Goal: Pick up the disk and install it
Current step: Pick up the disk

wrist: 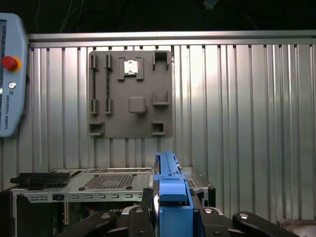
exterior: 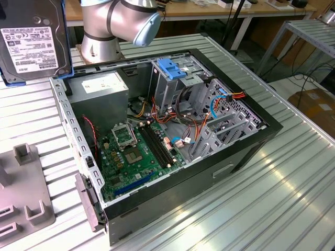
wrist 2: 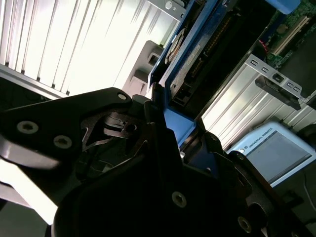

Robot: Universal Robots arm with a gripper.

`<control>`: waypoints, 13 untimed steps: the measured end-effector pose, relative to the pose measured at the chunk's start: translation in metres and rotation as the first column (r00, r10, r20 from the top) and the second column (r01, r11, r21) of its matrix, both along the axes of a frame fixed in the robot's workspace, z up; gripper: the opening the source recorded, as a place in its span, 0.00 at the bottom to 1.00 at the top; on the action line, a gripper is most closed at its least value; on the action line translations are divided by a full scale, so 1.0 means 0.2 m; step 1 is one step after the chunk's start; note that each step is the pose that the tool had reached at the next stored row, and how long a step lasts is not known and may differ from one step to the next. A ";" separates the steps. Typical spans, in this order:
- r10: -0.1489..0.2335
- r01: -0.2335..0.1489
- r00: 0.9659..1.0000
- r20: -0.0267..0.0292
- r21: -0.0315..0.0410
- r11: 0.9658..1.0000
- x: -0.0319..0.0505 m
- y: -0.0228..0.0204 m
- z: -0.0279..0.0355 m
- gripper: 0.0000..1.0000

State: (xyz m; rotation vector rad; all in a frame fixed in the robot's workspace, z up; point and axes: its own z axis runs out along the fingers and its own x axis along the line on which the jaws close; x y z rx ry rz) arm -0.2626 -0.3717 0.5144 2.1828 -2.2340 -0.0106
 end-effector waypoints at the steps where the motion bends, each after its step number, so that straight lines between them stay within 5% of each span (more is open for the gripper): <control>1: 0.000 0.000 1.000 0.000 0.000 1.000 0.022 0.000 0.000 0.37; 13: 0.000 0.000 1.000 0.000 0.000 1.000 0.224 0.000 -0.001 0.37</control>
